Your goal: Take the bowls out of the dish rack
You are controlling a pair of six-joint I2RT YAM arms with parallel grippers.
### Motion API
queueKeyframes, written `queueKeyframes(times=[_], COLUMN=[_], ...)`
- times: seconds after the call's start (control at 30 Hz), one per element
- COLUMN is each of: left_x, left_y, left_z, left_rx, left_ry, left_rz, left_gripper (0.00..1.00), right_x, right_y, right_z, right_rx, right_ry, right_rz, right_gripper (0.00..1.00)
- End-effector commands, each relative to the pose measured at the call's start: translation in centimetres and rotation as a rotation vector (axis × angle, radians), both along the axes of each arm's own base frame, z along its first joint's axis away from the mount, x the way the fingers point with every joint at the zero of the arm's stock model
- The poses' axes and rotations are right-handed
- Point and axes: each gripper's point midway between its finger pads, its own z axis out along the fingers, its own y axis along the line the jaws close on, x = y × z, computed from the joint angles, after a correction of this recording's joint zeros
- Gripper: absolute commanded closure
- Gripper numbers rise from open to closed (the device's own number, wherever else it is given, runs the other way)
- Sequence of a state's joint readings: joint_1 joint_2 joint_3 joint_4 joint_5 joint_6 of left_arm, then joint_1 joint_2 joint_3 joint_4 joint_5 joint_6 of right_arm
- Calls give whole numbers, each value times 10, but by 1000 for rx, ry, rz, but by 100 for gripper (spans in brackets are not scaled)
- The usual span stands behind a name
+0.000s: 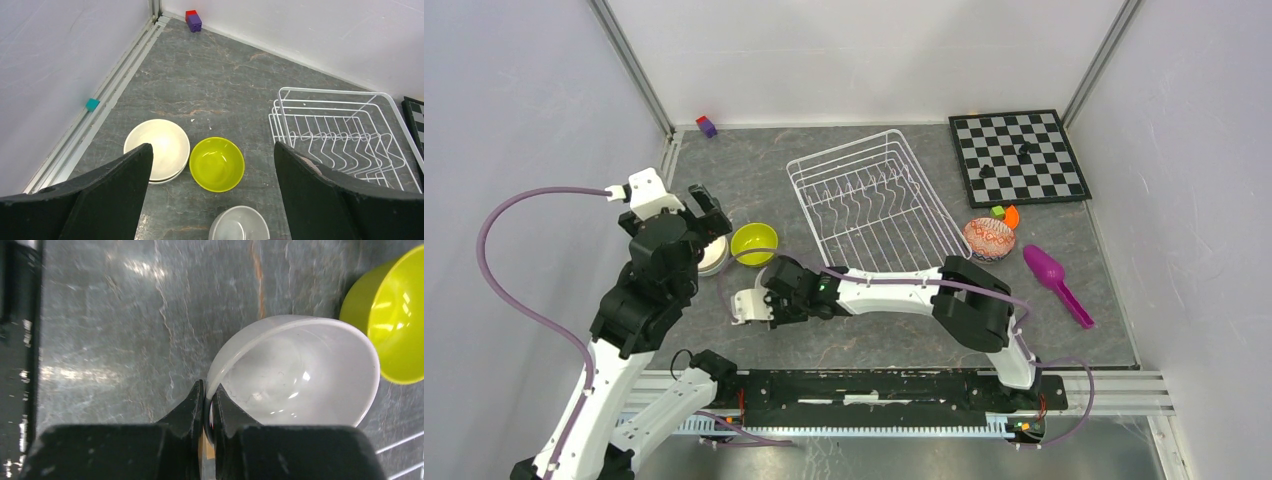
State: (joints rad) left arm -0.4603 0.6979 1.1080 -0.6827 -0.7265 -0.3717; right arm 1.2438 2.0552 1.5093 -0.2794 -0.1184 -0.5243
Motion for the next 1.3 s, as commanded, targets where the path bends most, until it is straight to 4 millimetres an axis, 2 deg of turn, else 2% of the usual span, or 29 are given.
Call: queueKeyframes(times=[0.0, 0.1, 0.2, 0.3, 0.5, 0.73, 0.8, 0.97, 1.17, 1.27], left_x=[10, 13, 16, 18, 20, 22, 21, 19, 16, 18], left_y=[-8, -13, -18, -22, -36, -59, -64, -81, -116, -128], left_z=[-3, -10, -16, -19, -24, -42, -48, -67, -101, -115], left_rx=[33, 29, 27, 23, 14, 1, -8, -55, -152, -187], left_ry=[14, 32, 53, 67, 101, 169, 179, 208, 305, 331], left_rz=[-36, -58, -75, -89, -163, -279, -304, -387, -520, -558], left_gripper=[4, 4, 3, 3, 3, 1, 0, 0, 0, 0], right_x=[28, 37, 41, 37, 30, 23, 23, 13, 8, 9], right_y=[-5, -17, -29, -34, -41, -77, -90, -126, -178, -196], right_z=[6, 2, 3, 16, 65, 112, 119, 124, 108, 97], right_rx=[-45, -86, -92, -41, 110, 242, 263, 287, 285, 270], right_ry=[-142, -183, -215, -217, -225, -259, -265, -241, -260, -257], right_rz=[-70, -111, -143, -149, -159, -217, -250, -301, -379, -415], right_gripper=[96, 81, 55, 44, 41, 40, 39, 30, 2, 2])
